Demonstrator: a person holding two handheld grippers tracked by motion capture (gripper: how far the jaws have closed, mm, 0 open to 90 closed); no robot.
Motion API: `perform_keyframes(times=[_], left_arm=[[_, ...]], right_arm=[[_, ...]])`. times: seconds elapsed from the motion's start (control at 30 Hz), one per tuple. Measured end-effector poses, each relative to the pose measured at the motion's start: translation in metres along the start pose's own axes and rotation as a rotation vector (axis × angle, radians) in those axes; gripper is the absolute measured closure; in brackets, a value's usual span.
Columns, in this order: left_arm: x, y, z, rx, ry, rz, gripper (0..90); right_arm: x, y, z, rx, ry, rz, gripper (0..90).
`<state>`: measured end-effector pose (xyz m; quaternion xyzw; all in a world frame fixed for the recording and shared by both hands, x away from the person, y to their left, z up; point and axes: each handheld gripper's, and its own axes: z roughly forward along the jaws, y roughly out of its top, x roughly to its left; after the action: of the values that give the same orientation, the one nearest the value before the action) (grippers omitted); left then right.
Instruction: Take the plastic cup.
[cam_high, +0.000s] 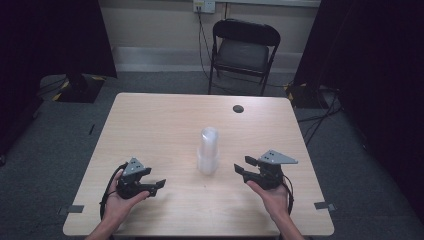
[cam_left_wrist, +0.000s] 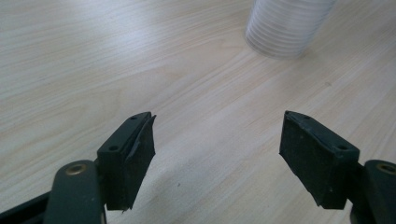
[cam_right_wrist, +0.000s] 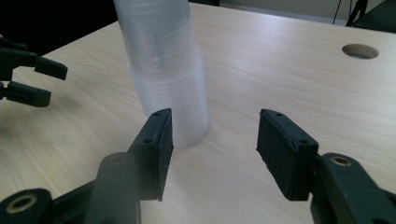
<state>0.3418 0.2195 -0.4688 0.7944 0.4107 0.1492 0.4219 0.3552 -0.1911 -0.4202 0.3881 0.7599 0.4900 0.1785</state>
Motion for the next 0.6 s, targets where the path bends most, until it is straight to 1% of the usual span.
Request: perform_keyframes(times=[0.03,0.07,0.13,0.2,0.27,0.33,0.37,0.43,0.53,0.6], left_arm=[[0.0,0.0,0.0,0.0,0.0,0.0,26.2],[0.0,0.0,-0.001,-0.004,0.005,0.013,26.2],[0.0,0.0,-0.001,-0.007,-0.001,0.011,26.1],[0.001,0.0,-0.001,-0.01,-0.004,0.004,26.0],[0.0,0.001,-0.001,-0.017,-0.007,0.016,26.0],[-0.001,0.001,-0.003,-0.025,-0.025,0.027,25.6],[-0.002,0.001,-0.003,-0.028,-0.024,0.032,25.6],[-0.003,0.001,-0.003,-0.027,-0.029,0.033,25.6],[-0.004,0.002,-0.002,-0.024,-0.027,0.036,25.6],[-0.004,0.002,-0.002,-0.027,-0.021,0.039,25.5]], right_arm=[[0.0,0.002,0.001,-0.005,-0.002,-0.009,45.6],[0.001,0.005,0.002,-0.005,0.011,-0.014,45.5],[0.001,0.007,0.003,-0.007,0.018,-0.016,45.5],[0.004,0.014,0.006,-0.01,0.034,-0.032,45.5],[0.006,0.018,0.009,-0.015,0.042,-0.037,44.3],[0.009,0.023,0.012,-0.022,0.051,-0.044,44.3],[0.01,0.025,0.013,-0.023,0.059,-0.042,44.2],[0.013,0.029,0.016,-0.022,0.057,-0.05,44.1],[0.017,0.034,0.021,-0.024,0.044,-0.057,44.7],[0.019,0.037,0.023,-0.032,0.044,-0.061,44.0]])
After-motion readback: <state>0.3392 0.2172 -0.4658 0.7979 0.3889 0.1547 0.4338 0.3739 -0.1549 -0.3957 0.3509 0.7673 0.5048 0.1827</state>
